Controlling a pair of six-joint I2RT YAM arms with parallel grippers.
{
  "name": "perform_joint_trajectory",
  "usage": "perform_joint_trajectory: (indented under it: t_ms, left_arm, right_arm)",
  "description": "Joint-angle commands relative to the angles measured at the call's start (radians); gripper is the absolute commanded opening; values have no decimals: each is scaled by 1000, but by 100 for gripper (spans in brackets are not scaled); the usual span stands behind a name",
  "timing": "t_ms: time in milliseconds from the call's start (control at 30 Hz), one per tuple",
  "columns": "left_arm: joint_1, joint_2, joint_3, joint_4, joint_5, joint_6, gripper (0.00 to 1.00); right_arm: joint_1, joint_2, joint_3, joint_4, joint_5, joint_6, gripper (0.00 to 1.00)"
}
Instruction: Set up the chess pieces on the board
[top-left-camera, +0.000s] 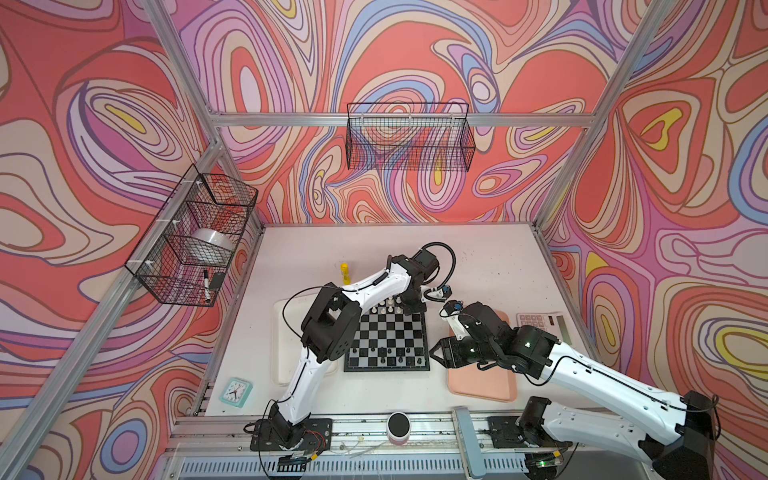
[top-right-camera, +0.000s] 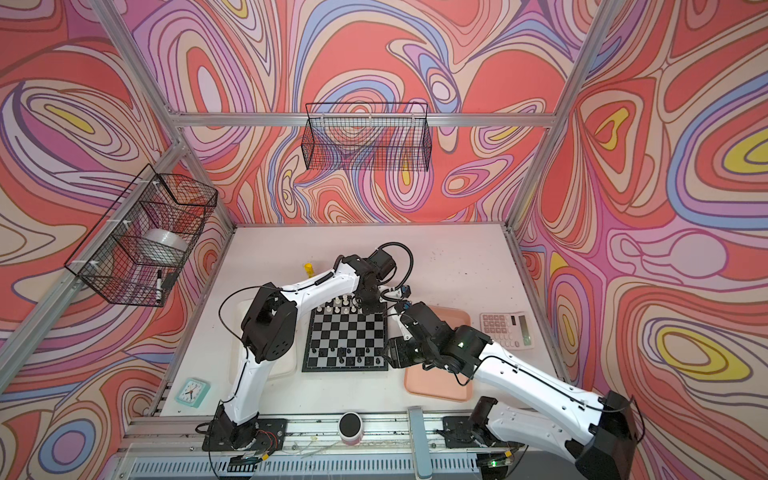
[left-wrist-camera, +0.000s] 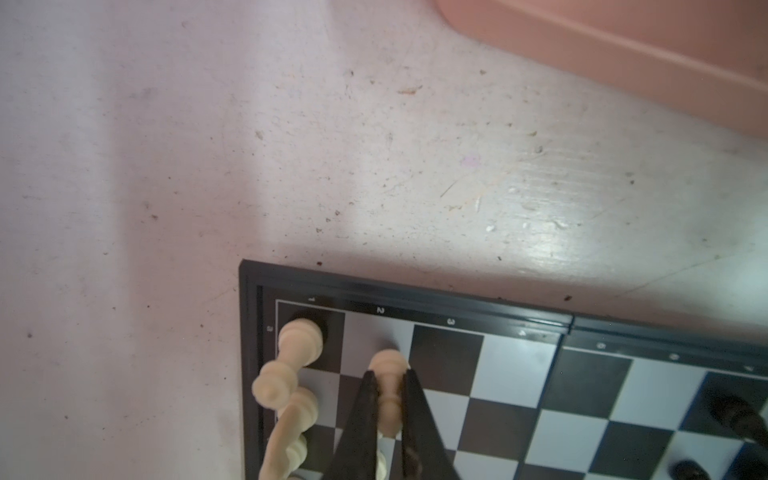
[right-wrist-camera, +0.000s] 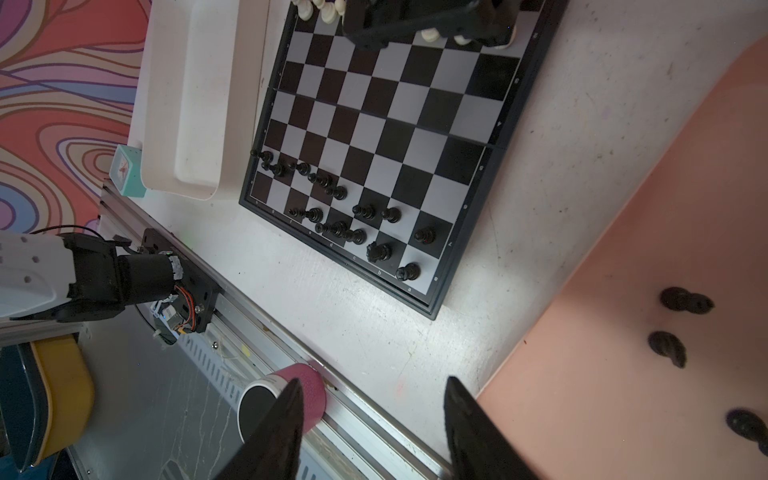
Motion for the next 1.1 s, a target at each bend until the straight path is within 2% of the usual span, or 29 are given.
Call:
perform_joint_trajectory:
  t_ms: [0, 633, 1067]
  left_arm:
    - [-9, 20, -7, 3, -13, 15, 12]
    - [-9, 28, -22, 24, -33, 21, 12]
    - [-11, 26, -23, 32, -33, 23, 17]
  right_arm:
    - [-6, 1, -17, 7, 2, -7, 56]
    - [-7, 11, -21, 18, -7, -5, 56]
    - [-8, 24, -20, 26, -8, -7, 56]
